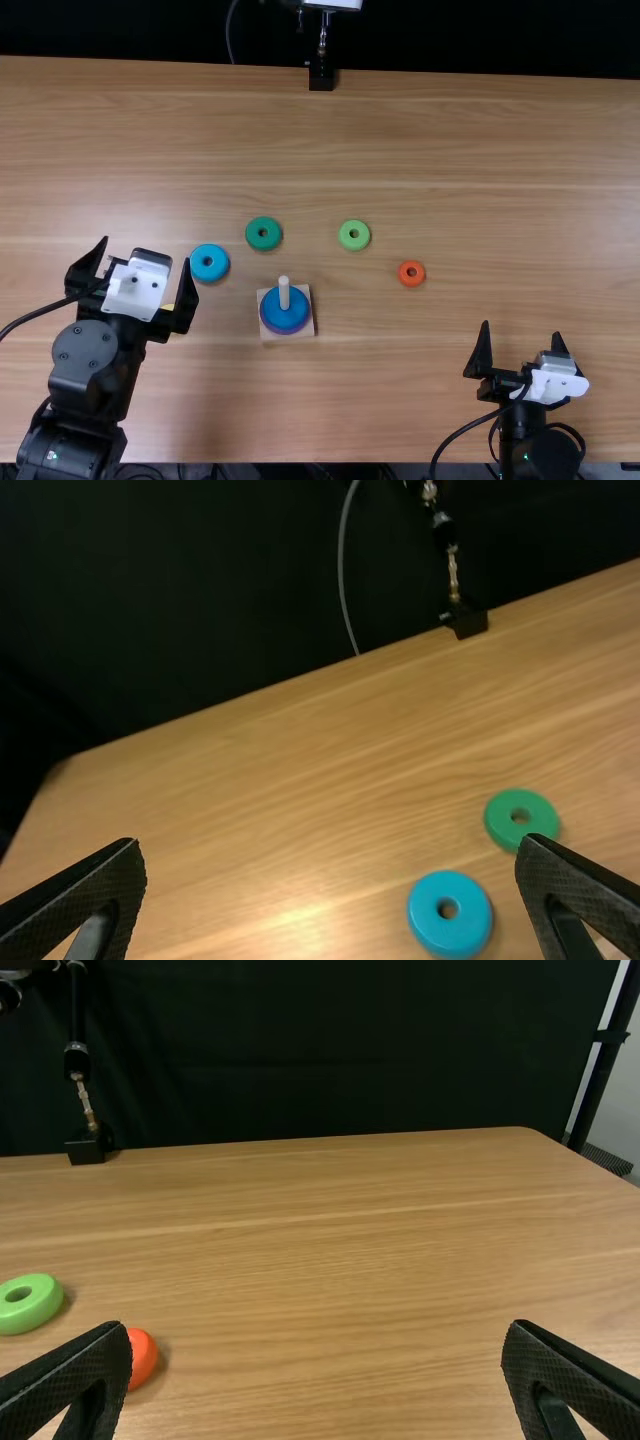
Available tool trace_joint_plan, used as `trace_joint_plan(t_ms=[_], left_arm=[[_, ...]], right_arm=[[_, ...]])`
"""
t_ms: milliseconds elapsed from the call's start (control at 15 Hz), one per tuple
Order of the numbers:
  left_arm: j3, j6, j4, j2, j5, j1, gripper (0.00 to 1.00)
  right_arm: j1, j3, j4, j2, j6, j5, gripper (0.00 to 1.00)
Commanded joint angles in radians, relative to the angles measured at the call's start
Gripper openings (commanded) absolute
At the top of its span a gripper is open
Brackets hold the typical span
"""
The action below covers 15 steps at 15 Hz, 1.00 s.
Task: Build the Hanoi tower: stack the rings onto the peg from bottom to top in this color order: purple, dark blue, light blue, dark green, light green, yellow, orange.
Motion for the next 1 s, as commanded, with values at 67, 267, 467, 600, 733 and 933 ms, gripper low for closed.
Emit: trace_joint_plan(t_ms=[67, 267, 467, 600, 733, 933], left_arm=[[-0.011, 0.032, 0.000, -0.037, -0.018, -0.001, 1.00], [-0.071, 0.032, 0.000, -0.089, -0.023, 0.002, 1.00], [-0.095, 0.032, -0.004, -0.111, -0.007, 0.013, 1.00], [-0.052, 0.032, -0.044, 0.023, -0.005, 0.010, 1.00], [0.080, 0.032, -0.127, 0.164, 0.001, 0.011, 1.00], [0.287, 0.030, -0.286, 0.390, 0.059, 0.014, 1.00]], right_arm=[[-0.010, -0.012, -0.030, -0.012, 0.003, -0.001, 1.00], [-0.010, -0.012, -0.030, -0.012, 0.003, 0.001, 1.00], [-0.010, -0.010, -0.030, -0.012, 0.003, 0.001, 1.00], [-0.010, -0.012, -0.030, -0.012, 0.003, -0.001, 1.00], [-0.010, -0.012, -0.030, -0.012, 0.003, -0.001, 1.00], [-0.010, -0.012, -0.030, -0.012, 0.003, 0.001, 1.00]])
